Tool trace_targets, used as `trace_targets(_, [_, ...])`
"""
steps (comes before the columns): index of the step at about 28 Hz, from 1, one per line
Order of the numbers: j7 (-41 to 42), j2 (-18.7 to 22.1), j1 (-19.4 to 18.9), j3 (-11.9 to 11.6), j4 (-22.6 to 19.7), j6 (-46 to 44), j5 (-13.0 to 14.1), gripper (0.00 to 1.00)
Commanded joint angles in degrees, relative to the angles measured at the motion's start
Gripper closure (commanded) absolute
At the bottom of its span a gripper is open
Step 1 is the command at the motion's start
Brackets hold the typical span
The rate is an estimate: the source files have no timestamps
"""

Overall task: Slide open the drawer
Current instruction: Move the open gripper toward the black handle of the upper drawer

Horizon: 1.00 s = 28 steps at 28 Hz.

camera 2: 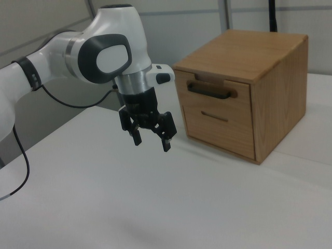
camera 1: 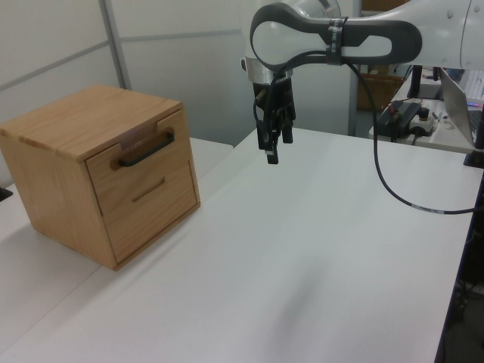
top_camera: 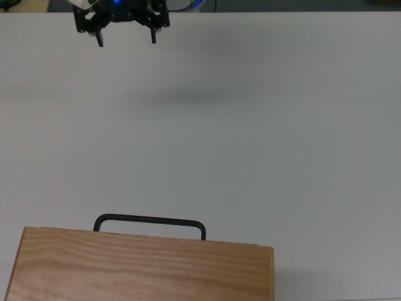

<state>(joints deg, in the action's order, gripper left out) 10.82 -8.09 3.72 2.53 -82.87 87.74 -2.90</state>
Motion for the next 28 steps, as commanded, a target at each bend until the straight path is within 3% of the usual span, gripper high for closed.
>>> trace_targets(1, [1.83, 1.06, 1.11, -0.34, -0.71, -0.13, 0.78, 0.00])
trace_targets(6, [-1.24, 1.05, 1.12, -0.34, -0.62, -0.03, 0.09, 0.00])
trace_targets(14, [-13.19, 0.53, 0.76, 0.19, -1.24, 1.73, -2.99, 0.00])
trace_targets(25, [-35.16, 0.53, -0.12, 0.37, -1.68, 1.55, -1.85, 0.00])
trace_targets(28, [-40.95, 0.53, -0.11, 0.37, -1.68, 1.38, -0.36, 0.00])
